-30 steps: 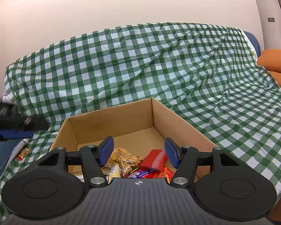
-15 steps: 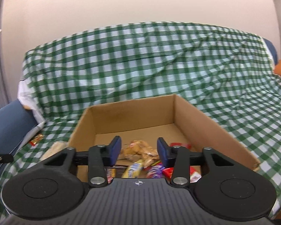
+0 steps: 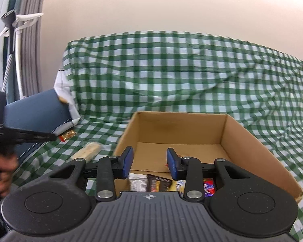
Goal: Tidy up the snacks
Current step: 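Move both open tools back from the box to the remaining snacks, then grasp the rice cracker bar with the right tool while the left tool grasps the red-gold candy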
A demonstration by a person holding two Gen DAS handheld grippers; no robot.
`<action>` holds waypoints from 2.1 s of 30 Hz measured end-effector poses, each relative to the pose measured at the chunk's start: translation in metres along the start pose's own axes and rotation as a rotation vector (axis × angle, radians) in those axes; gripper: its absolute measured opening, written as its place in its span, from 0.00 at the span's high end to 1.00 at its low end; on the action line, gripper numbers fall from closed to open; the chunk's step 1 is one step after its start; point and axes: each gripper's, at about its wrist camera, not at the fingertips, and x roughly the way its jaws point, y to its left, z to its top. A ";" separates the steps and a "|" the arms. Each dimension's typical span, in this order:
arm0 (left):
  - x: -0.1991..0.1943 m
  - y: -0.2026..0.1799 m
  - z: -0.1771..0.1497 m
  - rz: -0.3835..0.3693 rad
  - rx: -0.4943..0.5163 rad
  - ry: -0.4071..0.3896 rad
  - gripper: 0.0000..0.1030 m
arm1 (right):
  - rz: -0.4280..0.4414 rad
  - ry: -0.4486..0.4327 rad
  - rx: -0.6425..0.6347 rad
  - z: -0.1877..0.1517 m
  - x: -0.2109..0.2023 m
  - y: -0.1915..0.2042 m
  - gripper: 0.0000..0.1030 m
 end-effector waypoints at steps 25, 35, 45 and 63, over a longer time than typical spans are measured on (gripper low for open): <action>0.155 0.063 0.017 0.216 -0.082 0.134 0.64 | 0.083 0.416 0.221 0.047 0.244 0.107 0.47; 0.176 0.063 0.018 0.208 -0.066 0.157 0.60 | 0.093 0.565 0.163 0.004 0.289 0.141 0.37; 0.181 0.058 0.018 0.191 -0.052 0.167 0.75 | 0.063 0.599 0.085 -0.006 0.291 0.144 0.63; 0.036 0.044 -0.008 -0.008 -0.228 0.321 0.77 | 0.139 0.534 0.040 0.011 0.139 0.120 0.63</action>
